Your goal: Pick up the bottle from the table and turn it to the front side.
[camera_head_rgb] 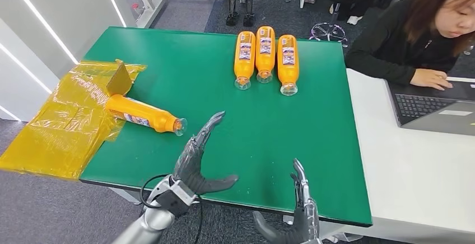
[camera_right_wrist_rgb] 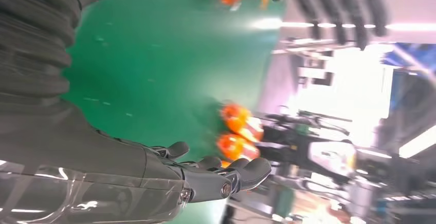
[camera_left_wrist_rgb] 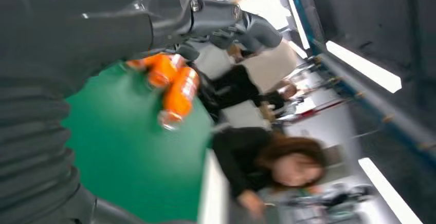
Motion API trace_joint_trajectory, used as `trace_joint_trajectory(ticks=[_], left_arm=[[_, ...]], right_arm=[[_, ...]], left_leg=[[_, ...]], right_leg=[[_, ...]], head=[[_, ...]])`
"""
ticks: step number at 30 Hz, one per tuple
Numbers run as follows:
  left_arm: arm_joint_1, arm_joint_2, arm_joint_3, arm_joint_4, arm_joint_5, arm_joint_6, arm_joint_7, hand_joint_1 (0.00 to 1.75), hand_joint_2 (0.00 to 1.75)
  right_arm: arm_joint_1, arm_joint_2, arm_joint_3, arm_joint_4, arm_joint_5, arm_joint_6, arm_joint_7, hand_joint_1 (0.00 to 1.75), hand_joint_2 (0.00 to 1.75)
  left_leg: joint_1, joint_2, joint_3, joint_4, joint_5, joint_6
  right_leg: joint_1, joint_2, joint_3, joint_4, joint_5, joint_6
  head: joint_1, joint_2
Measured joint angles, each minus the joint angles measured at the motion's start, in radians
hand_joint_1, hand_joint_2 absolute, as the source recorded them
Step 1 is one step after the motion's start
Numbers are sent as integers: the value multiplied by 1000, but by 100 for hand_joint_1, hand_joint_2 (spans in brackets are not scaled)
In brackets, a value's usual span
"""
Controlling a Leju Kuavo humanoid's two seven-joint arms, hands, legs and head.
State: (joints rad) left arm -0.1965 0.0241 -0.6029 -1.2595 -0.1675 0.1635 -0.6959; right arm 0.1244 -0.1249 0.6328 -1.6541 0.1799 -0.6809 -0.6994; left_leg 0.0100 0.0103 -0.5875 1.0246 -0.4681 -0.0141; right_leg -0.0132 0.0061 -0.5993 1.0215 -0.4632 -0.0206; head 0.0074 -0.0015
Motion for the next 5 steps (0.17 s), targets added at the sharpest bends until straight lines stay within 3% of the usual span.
trace_joint_trajectory(ticks=[5], left_arm=[[44, -44, 0, -71, 124, -92, -4, 0, 175]], right_arm=[[28, -12, -16, -82, 45, 0, -1, 0, 175]], left_leg=[[0, 0, 0, 0, 0, 1]], right_leg=[[0, -1, 0, 0, 0, 0]], head=[[0, 0]])
